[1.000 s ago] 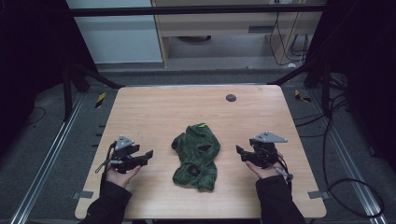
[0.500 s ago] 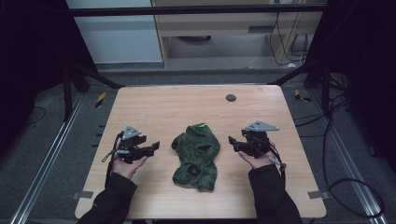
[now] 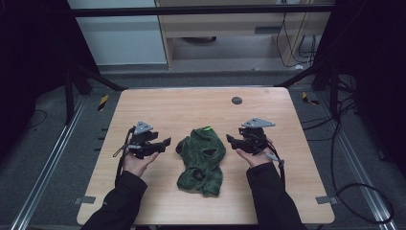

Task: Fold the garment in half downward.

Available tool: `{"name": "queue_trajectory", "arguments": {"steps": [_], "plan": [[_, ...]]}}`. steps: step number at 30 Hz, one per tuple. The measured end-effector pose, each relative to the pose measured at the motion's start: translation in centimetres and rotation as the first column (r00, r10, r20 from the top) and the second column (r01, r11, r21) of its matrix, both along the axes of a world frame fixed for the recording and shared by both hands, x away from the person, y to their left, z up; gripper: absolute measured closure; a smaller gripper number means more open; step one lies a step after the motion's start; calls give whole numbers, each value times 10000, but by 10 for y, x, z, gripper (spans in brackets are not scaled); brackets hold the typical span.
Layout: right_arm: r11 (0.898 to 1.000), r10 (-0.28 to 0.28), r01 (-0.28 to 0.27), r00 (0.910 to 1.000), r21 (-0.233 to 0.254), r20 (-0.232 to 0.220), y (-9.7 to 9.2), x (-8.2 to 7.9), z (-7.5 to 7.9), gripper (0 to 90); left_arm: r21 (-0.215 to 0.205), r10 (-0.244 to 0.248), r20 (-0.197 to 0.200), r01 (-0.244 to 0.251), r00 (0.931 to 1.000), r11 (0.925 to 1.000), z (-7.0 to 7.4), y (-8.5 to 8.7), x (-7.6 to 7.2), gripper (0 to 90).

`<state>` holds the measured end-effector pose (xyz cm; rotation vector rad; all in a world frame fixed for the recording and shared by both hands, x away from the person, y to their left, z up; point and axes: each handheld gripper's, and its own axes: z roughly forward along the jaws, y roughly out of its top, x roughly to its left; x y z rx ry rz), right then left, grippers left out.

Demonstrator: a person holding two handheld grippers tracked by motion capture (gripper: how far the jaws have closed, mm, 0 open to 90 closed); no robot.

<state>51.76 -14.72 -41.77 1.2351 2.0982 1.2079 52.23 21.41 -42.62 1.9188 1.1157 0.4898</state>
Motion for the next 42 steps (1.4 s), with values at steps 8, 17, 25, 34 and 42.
{"name": "queue_trajectory", "arguments": {"steps": [8, 17, 25, 34, 42], "plan": [[10000, 61, -61, 9999, 57, -156, 5, 9, -4, 431, 109, -136, -67, 137, 9999, 9998, 0, -8, 8, 393], [10000, 10, -10, 9992, 3, -400, 10, 21, -13, 442, 281, -275, -149, 279, 9995, 9992, -3, -21, 20, 407], [10000, 23, -24, 9988, -27, -492, 15, 30, -15, 455, 302, -410, -261, 417, 9988, 9987, -6, -32, 29, 418], [9998, 142, -150, 9977, -120, -666, 24, 38, -23, 468, 542, -481, -499, 508, 9976, 9972, -11, -43, 42, 431], [9995, 202, -221, 9958, -207, -896, 28, 43, -31, 481, 749, -502, -692, 554, 9963, 9957, -20, -52, 49, 446]]}}
